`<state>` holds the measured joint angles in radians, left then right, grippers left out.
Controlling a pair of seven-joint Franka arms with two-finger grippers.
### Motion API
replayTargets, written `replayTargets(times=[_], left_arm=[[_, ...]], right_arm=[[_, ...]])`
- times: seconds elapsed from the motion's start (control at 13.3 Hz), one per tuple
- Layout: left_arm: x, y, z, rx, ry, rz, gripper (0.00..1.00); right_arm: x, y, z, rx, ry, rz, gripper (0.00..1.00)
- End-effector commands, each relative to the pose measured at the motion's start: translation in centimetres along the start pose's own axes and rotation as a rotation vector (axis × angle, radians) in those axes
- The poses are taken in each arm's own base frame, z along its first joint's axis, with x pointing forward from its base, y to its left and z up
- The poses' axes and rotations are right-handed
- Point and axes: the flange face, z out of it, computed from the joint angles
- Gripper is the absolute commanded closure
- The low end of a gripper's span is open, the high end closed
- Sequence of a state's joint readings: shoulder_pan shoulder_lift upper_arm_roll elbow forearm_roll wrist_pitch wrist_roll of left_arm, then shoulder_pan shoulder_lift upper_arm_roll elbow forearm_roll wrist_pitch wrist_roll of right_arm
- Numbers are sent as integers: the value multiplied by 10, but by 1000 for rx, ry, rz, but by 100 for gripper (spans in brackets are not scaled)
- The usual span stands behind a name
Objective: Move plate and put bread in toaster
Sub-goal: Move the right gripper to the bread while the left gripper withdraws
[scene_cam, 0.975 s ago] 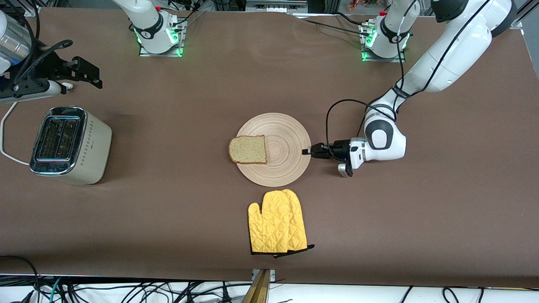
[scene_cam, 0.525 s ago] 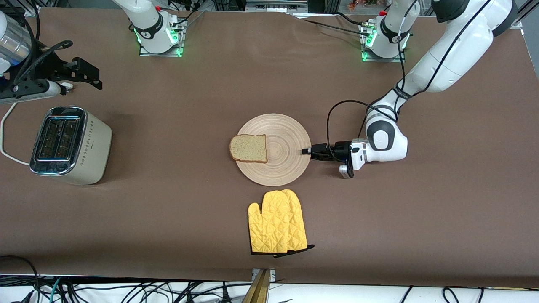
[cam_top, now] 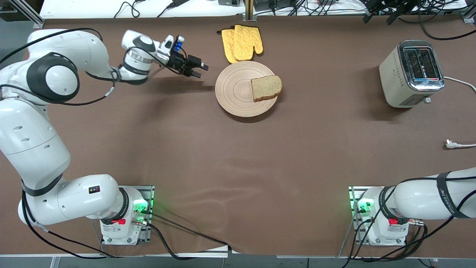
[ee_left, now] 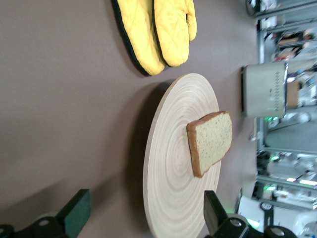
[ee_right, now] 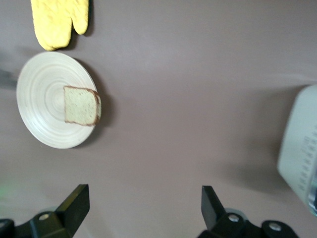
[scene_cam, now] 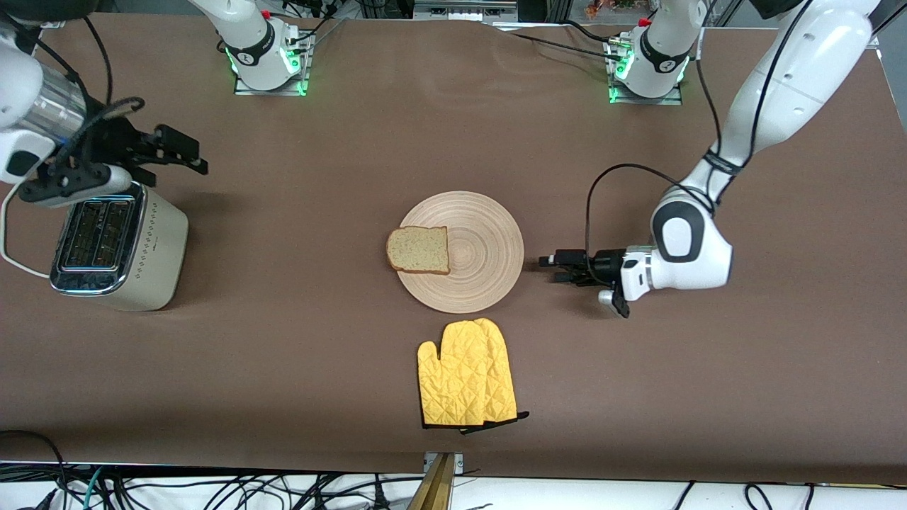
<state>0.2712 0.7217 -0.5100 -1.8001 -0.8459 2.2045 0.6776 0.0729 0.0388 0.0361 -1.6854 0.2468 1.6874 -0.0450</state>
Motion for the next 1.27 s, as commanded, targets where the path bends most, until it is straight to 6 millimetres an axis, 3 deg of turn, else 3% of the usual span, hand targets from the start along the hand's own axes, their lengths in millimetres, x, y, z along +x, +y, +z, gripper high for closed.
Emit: replayTargets(times=[0.0, 0.38, 0.53, 0.75, 0.82, 0.9, 0.97, 1.05, 1.2], left_arm=[[18, 27, -58, 104, -87, 46, 0], [38, 75, -155, 312, -241, 23, 0], [31, 96, -192, 420, -269, -12, 0], [19, 145, -238, 609, -270, -82, 0], [10, 177, -251, 674, -240, -66, 0], [4, 203, -249, 756, -230, -73, 0], [-8, 223, -268, 818, -168, -126, 0], [-16, 241, -270, 858, -148, -129, 0], [-28, 249, -301, 904, -75, -164, 0]], right_arm=[[5, -14, 42, 35, 31, -7, 0], [38, -24, 117, 204, 2, 59, 0], [47, -29, 147, 296, -24, 104, 0], [56, -39, 198, 375, -36, 112, 0], [56, -39, 218, 420, -31, 97, 0], [56, -38, 238, 453, -25, 81, 0], [54, -35, 257, 473, -13, 76, 0], [50, -40, 273, 490, 6, 61, 0], [45, -51, 301, 511, 38, 64, 0]])
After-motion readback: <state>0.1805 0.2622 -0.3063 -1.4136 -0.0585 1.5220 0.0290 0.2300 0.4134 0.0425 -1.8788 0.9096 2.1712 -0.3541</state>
